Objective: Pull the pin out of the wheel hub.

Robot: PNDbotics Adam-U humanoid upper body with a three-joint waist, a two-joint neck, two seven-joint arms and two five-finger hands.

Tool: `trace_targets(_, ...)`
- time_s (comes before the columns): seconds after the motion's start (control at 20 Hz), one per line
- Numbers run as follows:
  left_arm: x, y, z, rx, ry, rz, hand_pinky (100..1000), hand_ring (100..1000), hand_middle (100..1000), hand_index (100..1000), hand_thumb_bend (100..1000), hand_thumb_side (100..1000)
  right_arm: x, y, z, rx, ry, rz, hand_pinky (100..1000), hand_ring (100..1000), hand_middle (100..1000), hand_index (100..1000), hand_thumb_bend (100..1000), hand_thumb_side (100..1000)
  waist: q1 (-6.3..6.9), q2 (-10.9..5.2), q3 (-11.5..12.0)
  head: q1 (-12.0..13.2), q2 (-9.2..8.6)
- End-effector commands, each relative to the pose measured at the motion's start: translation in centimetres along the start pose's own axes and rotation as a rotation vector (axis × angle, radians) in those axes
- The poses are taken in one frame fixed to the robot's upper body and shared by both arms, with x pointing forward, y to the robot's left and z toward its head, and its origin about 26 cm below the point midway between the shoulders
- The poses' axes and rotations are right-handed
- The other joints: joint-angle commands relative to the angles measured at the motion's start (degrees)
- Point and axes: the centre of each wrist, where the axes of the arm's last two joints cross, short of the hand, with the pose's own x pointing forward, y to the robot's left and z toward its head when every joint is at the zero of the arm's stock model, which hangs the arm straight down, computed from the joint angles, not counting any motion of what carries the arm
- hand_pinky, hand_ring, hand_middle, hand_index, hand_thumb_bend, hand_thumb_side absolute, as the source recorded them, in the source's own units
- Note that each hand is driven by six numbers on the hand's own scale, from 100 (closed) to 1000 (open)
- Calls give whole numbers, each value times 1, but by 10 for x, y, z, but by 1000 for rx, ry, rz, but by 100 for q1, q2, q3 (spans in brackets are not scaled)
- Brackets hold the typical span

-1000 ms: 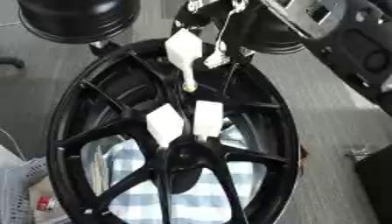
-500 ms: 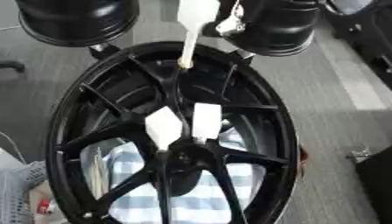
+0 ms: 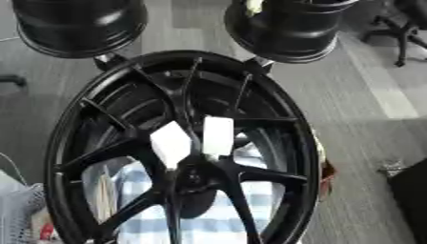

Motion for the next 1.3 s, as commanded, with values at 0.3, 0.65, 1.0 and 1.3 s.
trace_targets(0.3, 7, 8, -7, 7, -44, -39, 776, 877, 736, 881, 312, 728, -69, -59, 104, -345, 371, -34, 809, 687, 392, 471, 100, 100, 63, -111, -45, 226, -171)
trace_targets(0.65, 7, 7, -8, 1, -48, -34, 776, 877, 736, 881, 311, 730, -116, -70, 171, -584, 635, -84, 810, 692, 407, 486, 100, 100, 50, -67, 15, 301, -219)
trace_targets(1.0, 7, 7, -8, 2, -46, -33, 777, 877, 736, 881, 311, 730, -147, -65, 195, -717, 870, -108, 831, 796, 752, 768, 403, 167, 69, -54, 29, 339, -242)
trace_targets(1.3, 7, 6, -8, 1, -46, -33, 777, 877, 736, 882, 312, 729, -163, -53, 187, -771, 997, -44, 859, 903, 921, 925, 424, 400, 94, -61, 16, 268, -197)
